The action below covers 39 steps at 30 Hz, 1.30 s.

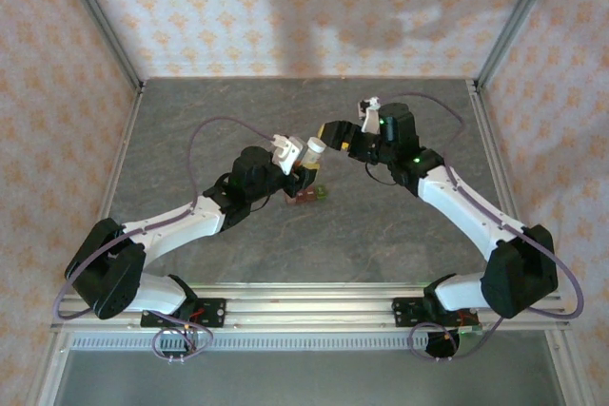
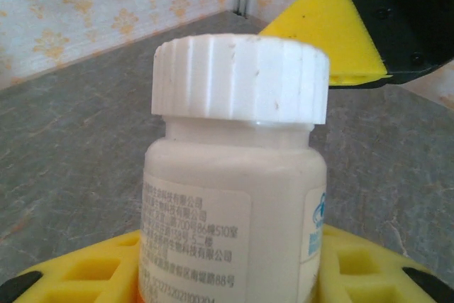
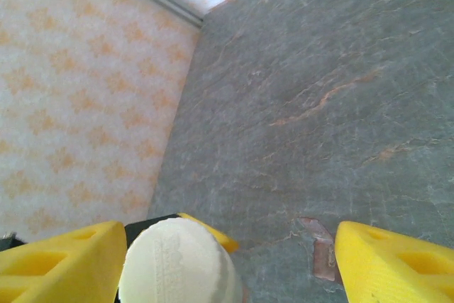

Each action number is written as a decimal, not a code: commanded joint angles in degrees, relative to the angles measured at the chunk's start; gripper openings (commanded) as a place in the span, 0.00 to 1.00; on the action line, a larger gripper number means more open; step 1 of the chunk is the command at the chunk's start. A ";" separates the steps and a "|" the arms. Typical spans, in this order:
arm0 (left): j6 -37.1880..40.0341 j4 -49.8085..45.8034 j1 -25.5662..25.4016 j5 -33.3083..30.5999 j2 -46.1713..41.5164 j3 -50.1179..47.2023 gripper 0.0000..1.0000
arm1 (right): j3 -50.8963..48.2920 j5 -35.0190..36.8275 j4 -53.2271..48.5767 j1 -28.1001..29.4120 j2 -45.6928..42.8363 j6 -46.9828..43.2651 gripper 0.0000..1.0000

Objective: Sort the pills into containers

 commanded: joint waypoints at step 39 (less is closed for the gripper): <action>-0.04 -2.00 -0.44 4.66 -2.72 1.16 0.00 | 2.48 -2.82 0.37 3.02 1.27 -13.93 0.30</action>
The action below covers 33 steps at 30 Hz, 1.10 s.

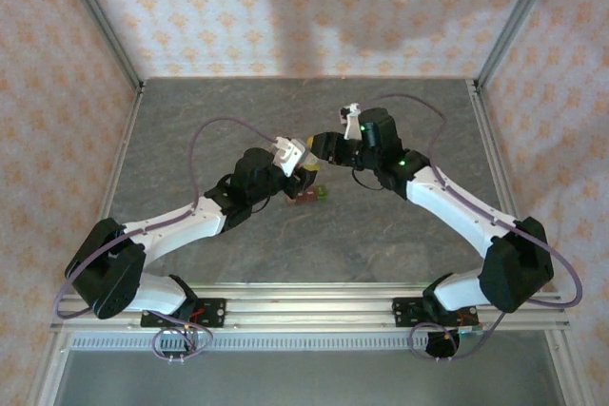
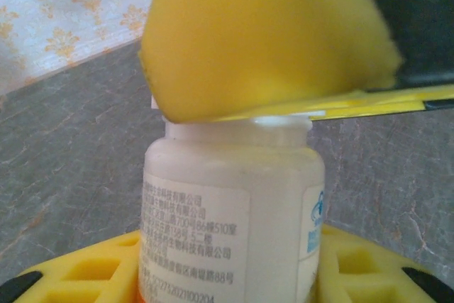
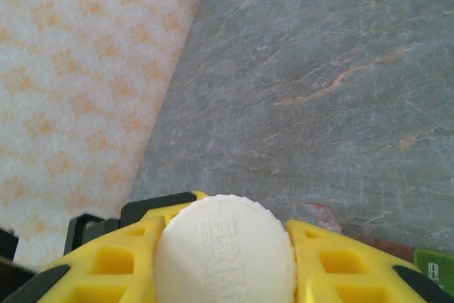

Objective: Sort the pills into containers

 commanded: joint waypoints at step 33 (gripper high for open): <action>-7.72 -0.13 2.14 -3.17 -9.86 -9.24 0.00 | -9.12 36.04 -8.66 -6.66 8.13 -2.49 0.31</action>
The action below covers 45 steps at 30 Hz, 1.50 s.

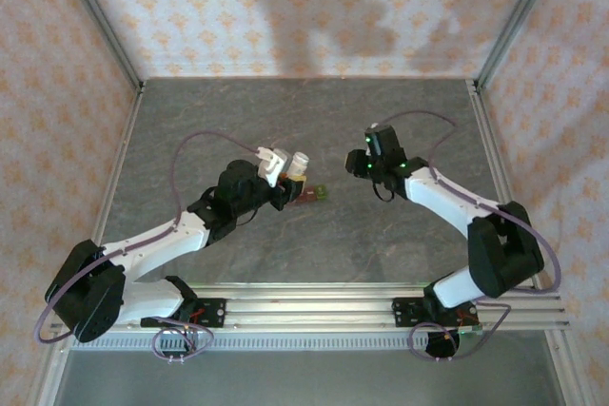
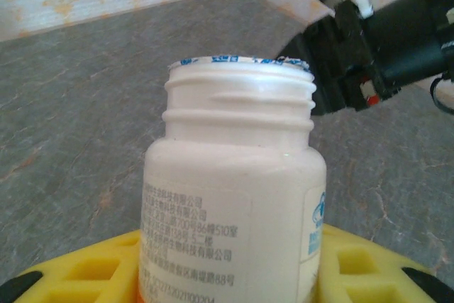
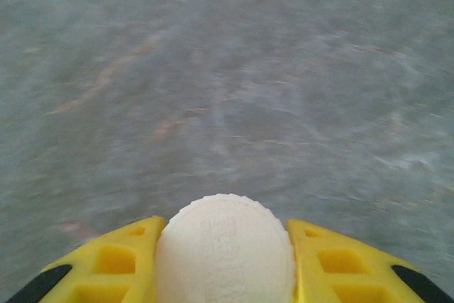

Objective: Sort the pills into containers

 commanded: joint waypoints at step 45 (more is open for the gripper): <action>-4.14 -28.14 0.31 -11.34 3.65 3.93 0.00 | 4.28 -7.93 -0.54 2.77 5.58 -1.29 0.73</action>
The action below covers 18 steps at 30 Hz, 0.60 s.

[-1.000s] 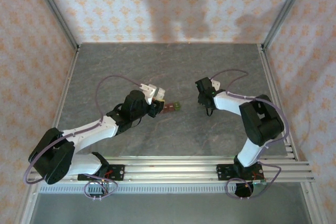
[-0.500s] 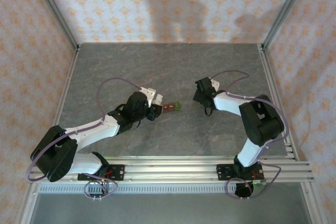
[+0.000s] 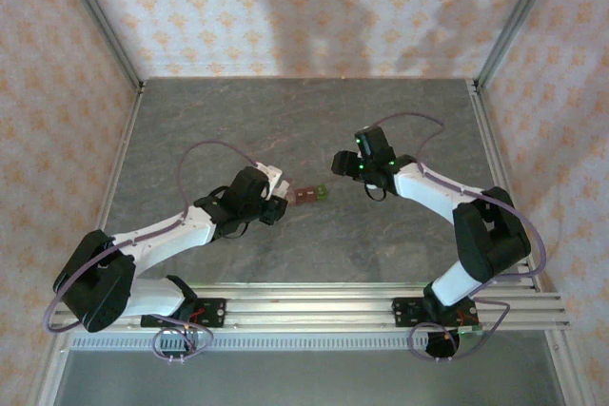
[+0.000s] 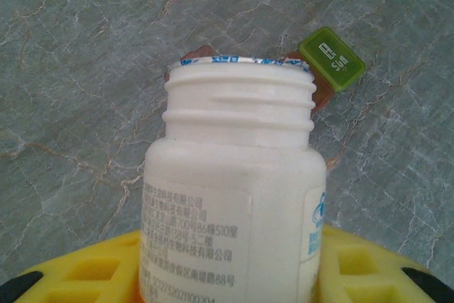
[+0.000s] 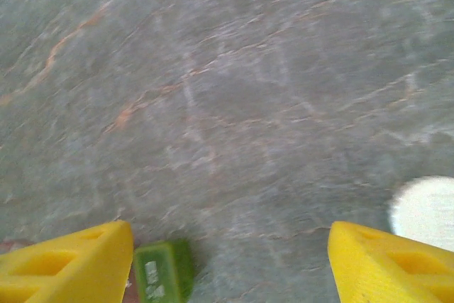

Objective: Sort the pills into containers

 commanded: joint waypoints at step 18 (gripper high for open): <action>2.49 -6.81 0.31 1.71 5.61 5.42 0.00 | 2.30 -4.09 -4.87 1.63 3.95 -4.84 0.72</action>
